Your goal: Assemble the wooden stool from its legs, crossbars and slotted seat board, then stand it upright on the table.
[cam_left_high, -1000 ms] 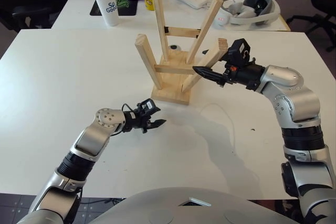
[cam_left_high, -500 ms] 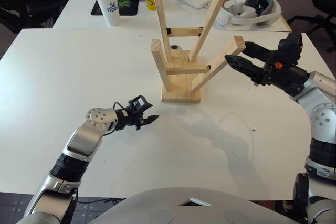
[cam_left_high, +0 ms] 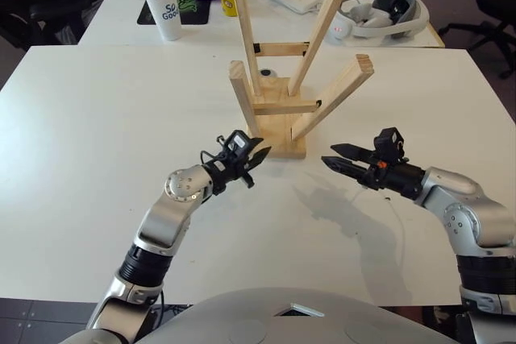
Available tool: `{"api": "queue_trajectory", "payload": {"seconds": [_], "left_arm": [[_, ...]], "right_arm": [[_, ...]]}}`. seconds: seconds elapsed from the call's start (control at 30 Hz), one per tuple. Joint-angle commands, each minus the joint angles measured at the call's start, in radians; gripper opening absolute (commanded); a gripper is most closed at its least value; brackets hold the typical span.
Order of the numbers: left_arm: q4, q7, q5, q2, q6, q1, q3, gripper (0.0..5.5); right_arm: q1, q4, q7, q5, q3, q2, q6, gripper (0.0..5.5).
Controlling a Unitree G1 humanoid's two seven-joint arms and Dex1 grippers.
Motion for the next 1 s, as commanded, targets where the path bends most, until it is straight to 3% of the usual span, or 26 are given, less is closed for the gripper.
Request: {"api": "queue_trajectory", "payload": {"seconds": [0.03,0.17,0.37,0.43,0.53,0.7,0.8,1.0], "left_arm": [[0.126,0.086,0.094,-0.069,-0.005,-0.049,-0.070,0.70],[0.282,0.200,0.147,-0.145,-0.020,-0.105,-0.049,0.03],[0.403,0.249,0.143,-0.209,0.007,-0.126,-0.018,0.00],[0.414,0.247,0.143,-0.211,0.032,-0.116,-0.013,0.00],[0.387,0.231,0.154,-0.198,0.060,-0.098,-0.025,0.00],[0.282,0.210,0.135,-0.195,0.138,-0.063,-0.029,0.00],[0.286,0.210,0.128,-0.199,0.163,-0.057,-0.020,0.00],[0.287,0.213,0.117,-0.207,0.199,-0.070,-0.014,0.00]], "right_arm": [[-0.055,0.041,0.026,-0.020,0.031,-0.007,-0.007,1.76],[-0.074,0.058,0.056,-0.038,0.062,-0.019,-0.017,1.08],[-0.109,0.114,0.101,-0.085,0.088,-0.038,-0.053,0.10],[-0.113,0.135,0.107,-0.094,0.073,-0.043,-0.071,0.02],[-0.165,0.122,0.107,0.076,-0.073,-0.035,0.017,0.02],[-0.252,-0.016,0.122,0.565,-0.292,-0.152,0.356,0.02],[-0.457,0.055,-0.058,0.748,-0.359,-0.101,0.358,0.02],[-0.639,0.101,-0.359,0.712,-0.354,0.064,0.200,0.02]]}}
